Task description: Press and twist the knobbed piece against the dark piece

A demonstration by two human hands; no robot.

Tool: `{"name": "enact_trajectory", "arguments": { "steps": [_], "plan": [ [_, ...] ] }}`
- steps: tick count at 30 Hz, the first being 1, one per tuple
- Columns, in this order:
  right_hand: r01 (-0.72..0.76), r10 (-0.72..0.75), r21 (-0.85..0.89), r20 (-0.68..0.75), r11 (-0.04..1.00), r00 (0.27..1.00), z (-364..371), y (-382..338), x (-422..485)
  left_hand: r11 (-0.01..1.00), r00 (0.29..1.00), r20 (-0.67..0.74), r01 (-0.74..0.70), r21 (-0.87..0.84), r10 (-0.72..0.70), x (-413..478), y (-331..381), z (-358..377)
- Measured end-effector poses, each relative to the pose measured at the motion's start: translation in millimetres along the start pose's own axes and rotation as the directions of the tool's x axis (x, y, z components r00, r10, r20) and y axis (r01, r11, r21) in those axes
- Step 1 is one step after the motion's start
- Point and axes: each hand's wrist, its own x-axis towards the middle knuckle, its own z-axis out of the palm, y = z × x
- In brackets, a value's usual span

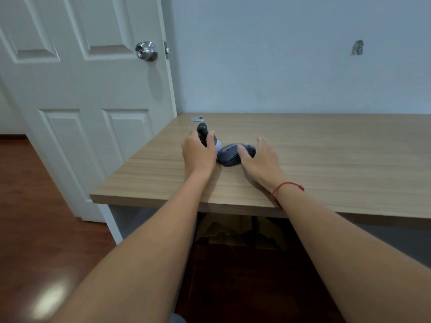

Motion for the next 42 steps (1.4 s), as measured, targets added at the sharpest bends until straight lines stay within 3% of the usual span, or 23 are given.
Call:
{"name": "enact_trajectory", "arguments": {
  "steps": [4,11,14,16,22,26,31,38,42],
  "plan": [
    [-0.033,0.035,-0.089,0.024,0.996,0.999,7,-5,-5,0.991,0.995,0.059,-0.077,-0.113,0.084,-5,9,0],
    [-0.038,0.037,-0.139,-0.011,0.989,0.999,8,-9,-4,0.975,0.992,0.099,-0.096,0.2,0.078,-1,-4,4],
    [-0.026,0.028,-0.153,0.007,0.988,1.0,8,-7,-4,0.986,0.984,0.075,-0.164,-0.01,0.164,-5,5,2],
    [-0.02,0.022,-0.158,0.01,0.987,1.0,8,-7,-5,0.984,0.983,0.068,-0.168,-0.054,0.172,-7,8,0],
    [-0.02,0.023,-0.163,0.015,0.986,1.0,7,-7,-6,0.967,0.993,0.06,-0.108,0.228,0.097,-4,0,1],
    [-0.012,0.017,-0.173,0.023,0.985,1.0,8,-7,-6,0.983,0.981,0.062,-0.185,0.014,0.184,-6,6,0],
    [0.006,0.005,-0.169,0.067,0.986,0.998,4,-7,-3,0.973,0.991,0.097,-0.106,0.203,0.087,-1,-4,3],
    [0.044,-0.025,-0.228,0.089,0.973,0.996,8,-8,-3,0.982,0.984,0.081,-0.146,-0.122,0.156,-8,11,-3],
    [0.04,-0.025,-0.231,0.068,0.972,0.997,9,-7,-4,0.989,0.983,0.11,-0.146,-0.014,0.147,-4,3,0]
  ]
}}
